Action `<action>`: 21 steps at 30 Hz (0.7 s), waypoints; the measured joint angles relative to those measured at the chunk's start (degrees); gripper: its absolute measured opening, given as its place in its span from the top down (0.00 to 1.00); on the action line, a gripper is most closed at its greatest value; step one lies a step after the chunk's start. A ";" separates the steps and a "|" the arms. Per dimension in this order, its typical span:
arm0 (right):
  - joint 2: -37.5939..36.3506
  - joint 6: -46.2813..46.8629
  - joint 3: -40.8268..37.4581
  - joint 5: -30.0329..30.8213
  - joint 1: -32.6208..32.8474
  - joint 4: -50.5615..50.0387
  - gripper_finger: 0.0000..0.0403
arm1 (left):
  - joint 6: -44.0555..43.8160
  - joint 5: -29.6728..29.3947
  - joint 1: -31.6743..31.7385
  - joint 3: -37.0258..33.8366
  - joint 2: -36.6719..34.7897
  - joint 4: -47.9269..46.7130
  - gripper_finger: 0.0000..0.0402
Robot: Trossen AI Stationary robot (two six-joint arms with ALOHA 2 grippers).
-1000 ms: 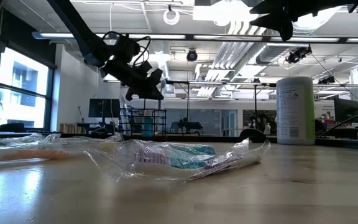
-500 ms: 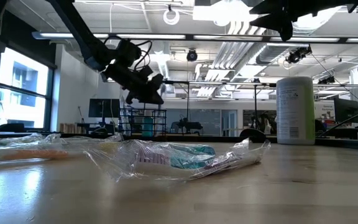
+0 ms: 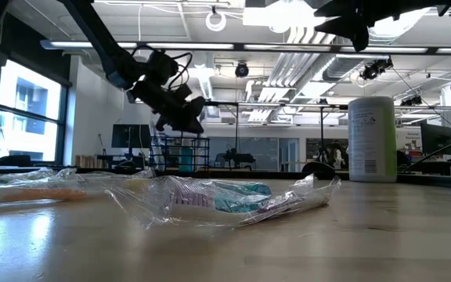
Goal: Pick & Place toothbrushing station
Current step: Put the blue toothbrush into the black wire organizer
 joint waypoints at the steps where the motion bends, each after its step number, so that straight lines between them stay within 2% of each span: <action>1: 0.00 0.28 0.00 -0.02 -0.02 -0.02 0.57 | -0.01 -0.51 0.00 0.00 0.00 -0.22 0.89; 8: 0.00 0.42 0.00 -0.02 -0.02 -0.04 0.57 | -0.04 -1.00 -0.04 0.00 0.00 -0.82 0.84; 21: 0.00 0.40 0.00 0.00 0.00 -0.04 0.57 | -1.95 -0.81 -0.04 0.00 -0.25 0.80 0.55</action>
